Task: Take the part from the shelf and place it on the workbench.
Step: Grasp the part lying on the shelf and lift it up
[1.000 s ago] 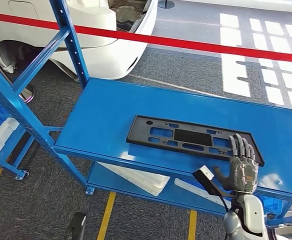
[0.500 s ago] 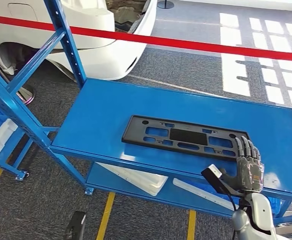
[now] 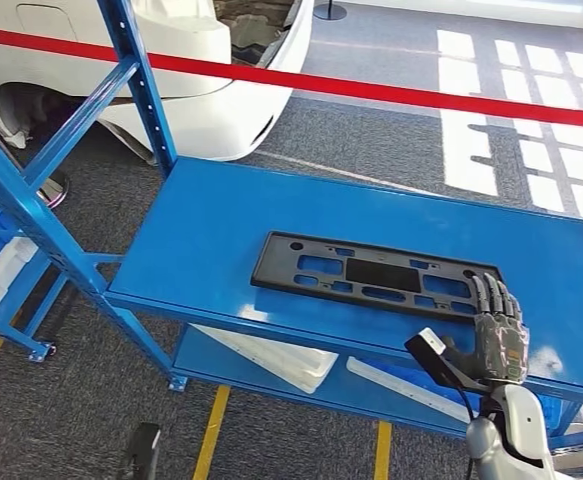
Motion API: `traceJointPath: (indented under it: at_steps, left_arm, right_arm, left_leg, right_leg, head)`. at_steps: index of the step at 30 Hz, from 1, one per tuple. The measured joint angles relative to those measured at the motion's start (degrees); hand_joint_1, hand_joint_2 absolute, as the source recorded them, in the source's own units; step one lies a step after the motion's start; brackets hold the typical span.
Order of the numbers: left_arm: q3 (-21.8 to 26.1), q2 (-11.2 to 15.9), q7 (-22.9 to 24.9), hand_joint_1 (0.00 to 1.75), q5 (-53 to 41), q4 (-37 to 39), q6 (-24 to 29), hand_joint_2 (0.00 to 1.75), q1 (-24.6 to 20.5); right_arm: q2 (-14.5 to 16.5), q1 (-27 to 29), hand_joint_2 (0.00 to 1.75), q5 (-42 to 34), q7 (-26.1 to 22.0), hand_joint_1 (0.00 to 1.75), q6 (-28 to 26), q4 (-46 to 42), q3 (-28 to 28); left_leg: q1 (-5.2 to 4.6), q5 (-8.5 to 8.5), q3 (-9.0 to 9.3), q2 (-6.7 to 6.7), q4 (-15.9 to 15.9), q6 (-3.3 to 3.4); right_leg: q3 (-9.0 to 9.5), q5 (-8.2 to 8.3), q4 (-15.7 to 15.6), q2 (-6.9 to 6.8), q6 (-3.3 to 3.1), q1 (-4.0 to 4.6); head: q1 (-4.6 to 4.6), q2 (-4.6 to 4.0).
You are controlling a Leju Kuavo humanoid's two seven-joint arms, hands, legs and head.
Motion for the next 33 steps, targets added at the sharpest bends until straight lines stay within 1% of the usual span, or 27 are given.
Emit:
traceJointPath:
  at_steps: [1, 2, 3, 4, 5, 6, 7, 8, 10, 11, 12, 14, 15, 16, 17, 18, 20, 21, 22, 23, 24, 26, 28, 29, 31, 32, 33]
  left_arm:
    - [0.01, 0.02, -0.01, 0.00, 0.01, -0.01, 0.01, 0.00, -0.04]
    - [0.02, 0.03, -0.01, 0.00, 0.01, -0.01, -0.01, 0.00, -0.07]
    - [0.02, 0.04, -0.02, 0.00, 0.01, -0.01, -0.03, 0.00, -0.06]
    - [0.02, 0.04, -0.04, 0.00, 0.01, -0.02, -0.04, 0.00, -0.02]
    - [0.02, 0.04, -0.07, 0.00, 0.01, -0.02, -0.07, 0.00, 0.03]
    - [0.03, 0.04, -0.12, 0.00, 0.01, -0.02, -0.07, 0.00, 0.06]
    - [0.03, 0.04, -0.19, 0.00, 0.01, -0.02, -0.09, 0.00, 0.06]
    - [0.04, 0.04, -0.29, 0.00, 0.01, -0.02, -0.10, 0.00, 0.05]
    - [0.04, 0.03, -0.49, 0.00, 0.01, -0.02, -0.13, 0.00, -0.02]
    - [0.04, 0.02, -0.56, 0.00, 0.01, -0.02, -0.14, 0.00, -0.06]
    - [0.05, 0.01, -0.61, 0.00, 0.01, -0.02, -0.14, 0.00, -0.10]
    - [0.07, 0.00, -0.68, 0.00, 0.03, -0.02, -0.15, 0.00, -0.10]
    - [0.08, 0.01, -0.69, 0.00, 0.04, -0.02, -0.15, 0.00, -0.09]
    - [0.08, 0.02, -0.72, 0.00, 0.05, -0.02, -0.15, 0.00, -0.10]
    - [0.09, 0.03, -0.75, 0.00, 0.06, -0.02, -0.17, 0.00, -0.13]
    - [0.10, 0.04, -0.79, 0.00, 0.07, -0.02, -0.22, 0.00, -0.13]
    - [0.16, 0.04, -0.85, 0.00, 0.08, -0.02, -0.34, 0.00, -0.01]
    - [0.19, 0.04, -0.87, 0.00, 0.09, -0.02, -0.41, 0.00, 0.09]
    - [0.21, 0.04, -0.92, 0.00, 0.10, -0.02, -0.46, 0.00, 0.19]
    - [0.21, 0.05, -0.97, 0.00, 0.11, -0.02, -0.52, 0.00, 0.24]
    - [0.22, 0.06, -1.05, 0.00, 0.13, -0.02, -0.57, 0.00, 0.27]
    - [0.23, 0.11, -1.17, 0.00, 0.15, -0.02, -0.67, 0.00, 0.23]
    - [0.23, 0.14, -1.28, 0.00, 0.16, -0.02, -0.84, 0.00, 0.19]
    - [0.23, 0.14, -1.33, 0.00, 0.16, -0.02, -0.92, 0.00, 0.22]
    - [0.23, 0.15, -1.41, 0.00, 0.16, -0.02, -1.01, 0.00, 0.29]
    - [0.23, 0.15, -1.46, 0.00, 0.16, -0.02, -1.02, 0.00, 0.27]
    - [0.23, 0.15, -1.55, 0.00, 0.16, -0.02, -1.07, 0.00, 0.21]
  right_arm:
    - [-0.08, 0.01, 1.75, 0.01, 0.00, 0.87, 0.00, 0.08, -0.03]
    - [-0.16, 0.04, 1.75, 0.02, 0.00, 1.31, 0.01, 0.20, -0.07]
    - [-0.23, 0.14, 1.75, 0.03, 0.00, 1.75, 0.01, 0.34, -0.11]
    - [-0.28, 0.26, 1.75, 0.04, 0.00, 1.75, 0.02, 0.52, -0.14]
    - [-0.32, 0.43, 1.75, 0.04, -0.01, 1.75, 0.03, 0.71, -0.16]
    - [-0.36, 0.60, 1.75, 0.03, -0.03, 1.75, 0.03, 0.89, -0.17]
    - [-0.41, 0.71, 1.75, 0.02, -0.08, 1.75, 0.02, 1.05, -0.18]
    - [-0.50, 0.70, 1.75, 0.01, -0.15, 1.75, 0.00, 1.15, -0.20]
    - [-0.71, 0.45, 1.75, 0.00, -0.27, 1.75, -0.07, 1.22, -0.22]
    - [-0.81, 0.30, 1.75, 0.01, -0.34, 1.75, -0.10, 1.22, -0.22]
    - [-0.90, 0.21, 1.75, 0.02, -0.39, 1.75, -0.17, 1.22, -0.22]
    - [-1.02, -0.06, 1.75, 0.03, -0.48, 1.75, -0.37, 1.19, -0.23]
    - [-1.07, -0.29, 1.75, 0.02, -0.48, 1.75, -0.46, 1.16, -0.23]
    - [-1.09, -0.54, 1.75, 0.02, -0.49, 1.75, -0.51, 1.14, -0.23]
    - [-1.11, -0.73, 1.75, 0.02, -0.52, 1.75, -0.54, 1.12, -0.23]
    - [-1.12, -0.82, 1.75, 0.03, -0.58, 1.75, -0.55, 1.11, -0.22]
    - [-1.13, -0.83, 1.75, 0.07, -0.77, 1.75, -0.60, 1.11, -0.21]
    - [-1.13, -0.81, 1.75, 0.07, -0.86, 1.75, -0.63, 1.11, -0.20]
    - [-1.13, -0.79, 1.75, 0.07, -0.93, 1.75, -0.67, 1.11, -0.20]
    - [-1.14, -0.78, 1.75, 0.07, -0.98, 1.75, -0.71, 1.11, -0.20]
    - [-1.14, -0.78, 1.75, 0.06, -1.02, 1.75, -0.76, 1.11, -0.20]
    - [-1.16, -0.77, 1.75, 0.05, -1.05, 1.75, -0.93, 1.11, -0.20]
    - [-1.29, -0.69, 1.75, 0.03, -1.07, 1.75, -1.23, 1.11, -0.25]
    - [-1.37, -0.60, 1.75, 0.03, -1.07, 1.75, -1.42, 1.10, -0.28]
    - [-1.57, -0.40, 1.75, 0.03, -1.07, 1.75, -1.72, 1.09, -0.34]
    - [-1.66, -0.33, 1.75, 0.04, -1.08, 1.75, -1.81, 1.09, -0.36]
    - [-1.74, -0.30, 1.75, 0.10, -1.09, 1.75, -1.92, 1.07, -0.37]
  left_leg:
    - [0.12, 0.11, 0.01, 0.01, -0.10, 0.32]
    - [0.26, 0.21, 0.02, 0.02, -0.19, 0.58]
    - [0.30, 0.25, 0.01, 0.03, -0.21, 0.74]
    - [0.30, 0.25, -0.03, 0.04, -0.21, 0.85]
    - [0.28, 0.26, -0.07, 0.05, -0.20, 0.87]
    - [0.26, 0.25, -0.09, 0.05, -0.19, 0.88]
    - [0.24, 0.24, -0.08, 0.04, -0.18, 0.88]
    - [0.21, 0.23, -0.02, 0.03, -0.18, 0.86]
    - [0.14, 0.13, 0.17, 0.01, -0.17, 0.72]
    - [0.08, 0.08, 0.19, 0.00, -0.16, 0.57]
    - [0.05, 0.05, 0.17, -0.01, -0.16, 0.36]
    - [0.10, 0.10, 0.22, -0.01, -0.31, -0.25]
    - [0.18, -0.03, 0.32, 0.01, -0.32, -0.57]
    - [0.22, -0.52, 0.23, 0.02, 0.12, -0.86]
    - [0.23, -1.58, -0.30, 0.03, 1.54, -1.09]
    - [0.27, -3.21, -1.40, 0.05, 4.16, -1.25]
    - [0.30, -6.65, -4.69, 0.05, 11.59, -1.56]
    - [0.34, -7.46, -5.88, 0.05, 14.31, -1.72]
    - [0.38, -7.44, -6.39, 0.06, 15.49, -1.83]
    - [0.45, -6.63, -6.08, 0.07, 14.90, -1.91]
    - [0.54, -5.30, -5.09, 0.08, 12.85, -1.97]
    - [0.74, -2.24, -1.87, 0.08, 6.24, -2.09]
    - [0.77, -0.74, 0.40, 0.02, 1.26, -1.70]
    - [0.66, -0.79, 0.69, -0.01, 0.49, -1.35]
    - [0.53, -0.70, 0.58, 0.02, 0.37, -0.52]
    - [0.55, -0.61, 0.59, 0.07, 0.32, -0.16]
    - [0.61, -0.51, 0.59, 0.13, 0.24, 0.18]
  right_leg:
    - [-0.28, -0.68, 0.81, -0.05, 0.29, -0.05]
    - [-1.10, -2.04, 2.82, -0.11, 0.57, -0.10]
    - [-2.51, -3.90, 6.10, -0.20, 0.83, -0.17]
    - [-4.33, -5.86, 10.12, -0.26, 1.07, -0.24]
    - [-6.07, -7.31, 13.85, -0.28, 1.23, -0.30]
    - [-7.16, -7.79, 16.11, -0.29, 1.33, -0.32]
    - [-7.17, -7.08, 16.04, -0.29, 1.35, -0.33]
    - [-6.08, -5.37, 13.62, -0.29, 1.27, -0.33]
    - [-2.18, -1.39, 5.39, -0.28, 0.83, -0.19]
    - [-0.69, -0.26, 2.12, -0.26, 0.50, -0.06]
    - [0.12, 0.15, 0.28, -0.23, 0.21, 0.10]
    - [0.34, 0.06, -0.47, -0.19, -0.35, 0.33]
    - [0.51, 0.21, -0.71, -0.24, -0.68, 0.26]
    - [0.72, 0.39, -1.04, -0.31, -1.06, 0.16]
    - [0.92, 0.60, -1.38, -0.40, -1.40, 0.03]
    - [1.07, 0.72, -1.60, -0.50, -1.62, -0.08]
    - [1.09, 0.74, -1.64, -0.60, -1.78, -0.07]
    - [1.10, 0.72, -1.62, -0.61, -1.78, -0.06]
    - [1.13, 0.70, -1.59, -0.61, -1.77, -0.07]
    - [1.17, 0.68, -1.55, -0.59, -1.73, -0.10]
    - [1.20, 0.63, -1.49, -0.57, -1.65, -0.14]
    - [1.18, 0.36, -1.11, -0.49, -1.24, -0.19]
    - [0.83, 0.01, -0.41, -0.36, -0.56, -0.05]
    - [0.66, -0.05, -0.23, -0.29, -0.25, 0.02]
    - [0.58, -0.04, -0.22, -0.22, 0.20, -0.08]
    - [0.48, -0.41, 0.13, -0.24, 0.43, -0.17]
    - [-0.03, -1.37, 1.40, -0.26, 0.65, -0.24]
  head:
    - [0.06, 0.00]
    - [0.09, 0.00]
    - [0.15, 0.00]
    - [0.19, 0.00]
    - [0.17, 0.00]
    - [0.17, 0.00]
    - [0.18, 0.00]
    - [0.18, 0.00]
    - [0.16, 0.00]
    - [0.15, 0.00]
    - [0.13, 0.00]
    - [0.11, 0.00]
    - [0.10, 0.00]
    - [0.07, 0.00]
    - [0.03, 0.00]
    - [0.00, 0.00]
    - [-0.02, 0.00]
    - [-0.01, 0.00]
    - [-0.01, 0.00]
    - [-0.01, 0.00]
    - [-0.01, 0.00]
    - [-0.01, 0.00]
    - [0.04, 0.00]
    - [0.05, 0.00]
    - [0.04, 0.00]
    - [0.07, 0.00]
    - [0.10, 0.00]
